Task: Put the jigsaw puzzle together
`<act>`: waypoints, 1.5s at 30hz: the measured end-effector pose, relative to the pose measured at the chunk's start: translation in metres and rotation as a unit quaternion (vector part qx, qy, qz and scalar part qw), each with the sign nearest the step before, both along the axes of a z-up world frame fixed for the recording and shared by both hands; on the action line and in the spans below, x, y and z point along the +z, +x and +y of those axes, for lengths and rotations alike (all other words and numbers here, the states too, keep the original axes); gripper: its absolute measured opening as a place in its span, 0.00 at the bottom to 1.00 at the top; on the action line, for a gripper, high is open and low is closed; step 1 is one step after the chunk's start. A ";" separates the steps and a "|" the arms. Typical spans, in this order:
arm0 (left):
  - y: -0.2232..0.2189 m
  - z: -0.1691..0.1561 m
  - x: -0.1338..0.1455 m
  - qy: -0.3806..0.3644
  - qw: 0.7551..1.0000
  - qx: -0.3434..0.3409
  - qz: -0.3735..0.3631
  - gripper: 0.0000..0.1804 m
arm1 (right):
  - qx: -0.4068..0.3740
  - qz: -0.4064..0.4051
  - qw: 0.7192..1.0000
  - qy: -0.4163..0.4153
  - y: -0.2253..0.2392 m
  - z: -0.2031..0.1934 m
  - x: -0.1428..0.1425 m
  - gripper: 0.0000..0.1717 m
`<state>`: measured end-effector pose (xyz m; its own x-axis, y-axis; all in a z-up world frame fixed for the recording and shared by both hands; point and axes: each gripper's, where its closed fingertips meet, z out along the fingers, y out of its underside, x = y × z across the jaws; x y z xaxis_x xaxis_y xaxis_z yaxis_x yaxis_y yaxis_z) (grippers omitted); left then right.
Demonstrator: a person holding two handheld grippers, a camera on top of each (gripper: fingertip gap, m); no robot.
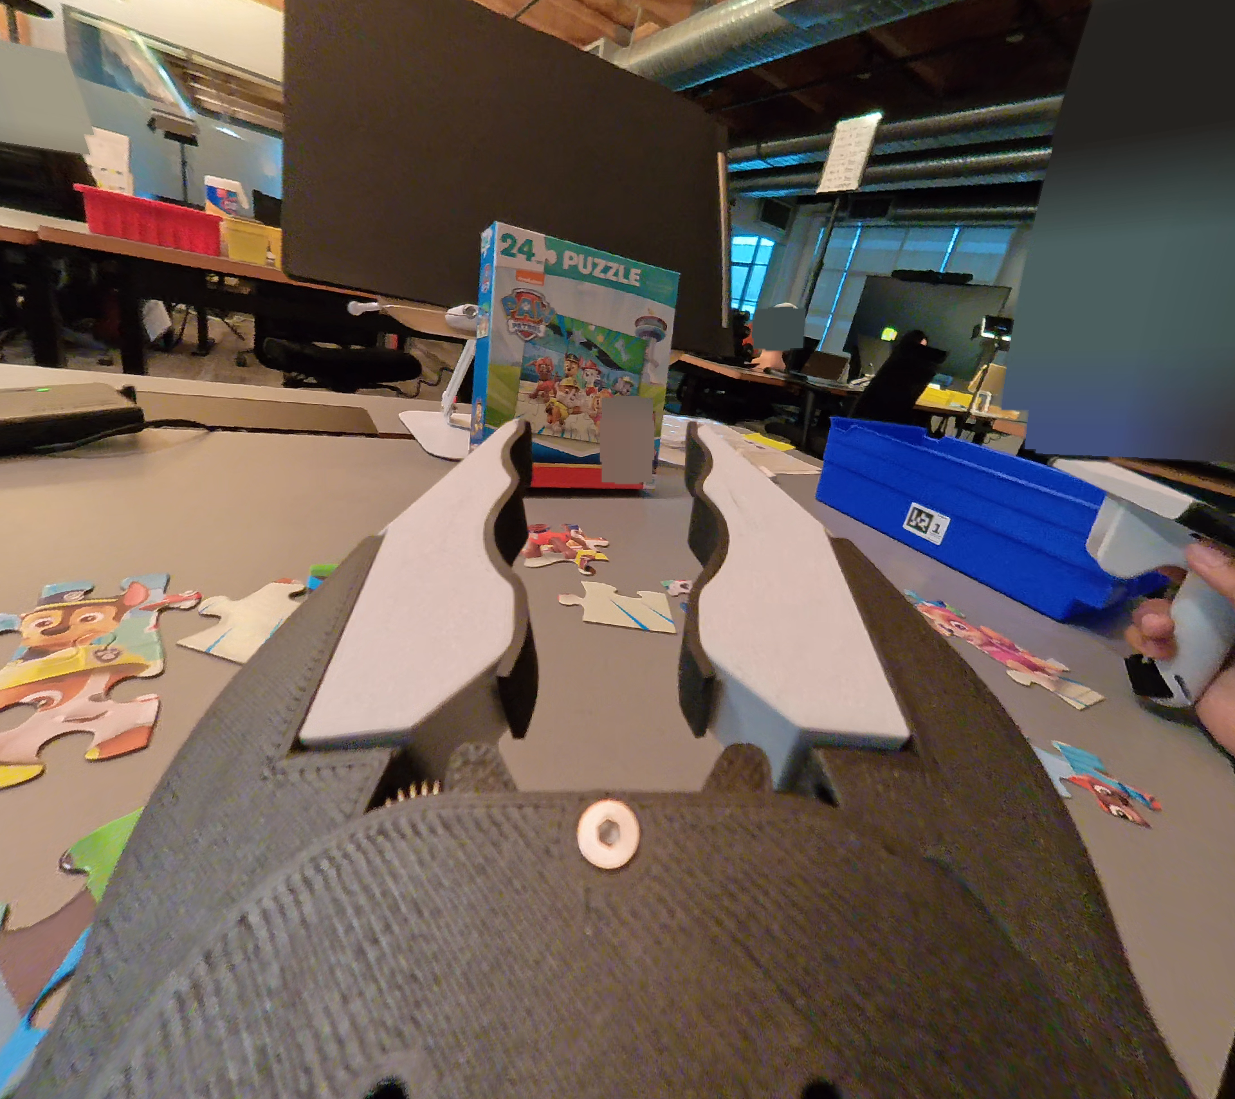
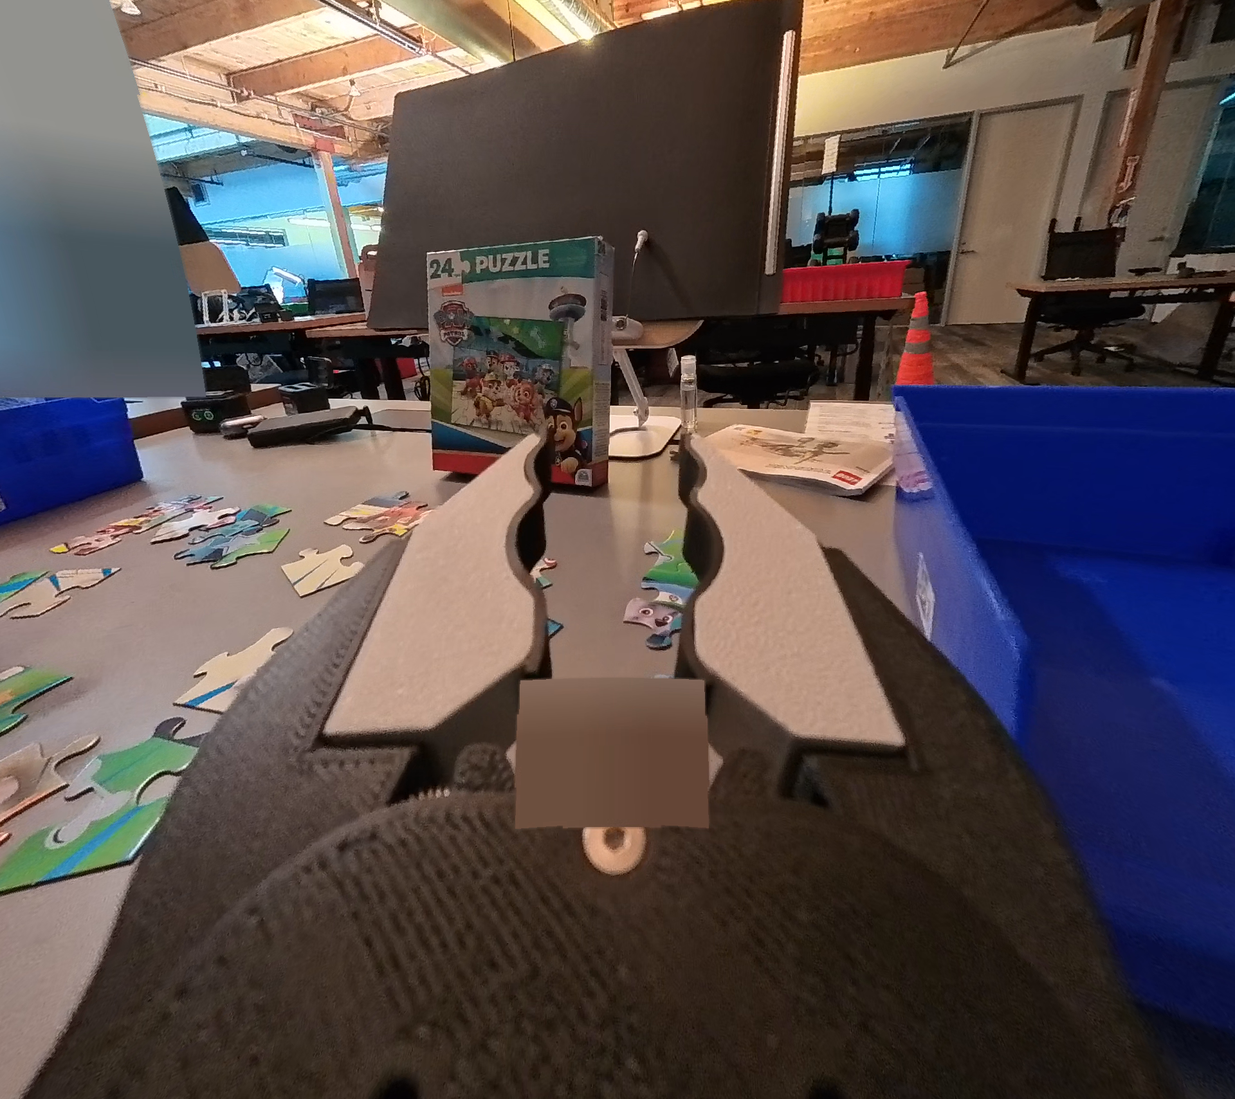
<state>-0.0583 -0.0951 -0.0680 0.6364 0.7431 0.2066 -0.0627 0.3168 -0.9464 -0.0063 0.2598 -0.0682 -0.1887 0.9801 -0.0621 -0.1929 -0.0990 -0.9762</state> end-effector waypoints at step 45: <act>-0.121 -0.064 -0.130 -0.384 0.867 -0.028 -0.316 0.43 | -0.004 -0.019 1.000 -0.004 -0.006 0.004 -0.007 0.20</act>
<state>-0.1791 -0.1591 -0.1976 0.6162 0.7874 -0.0146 0.5401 -0.4360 -0.7198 -0.0122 0.2633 -0.0751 -0.1783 0.9809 -0.0776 -0.1564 -0.1061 -0.9820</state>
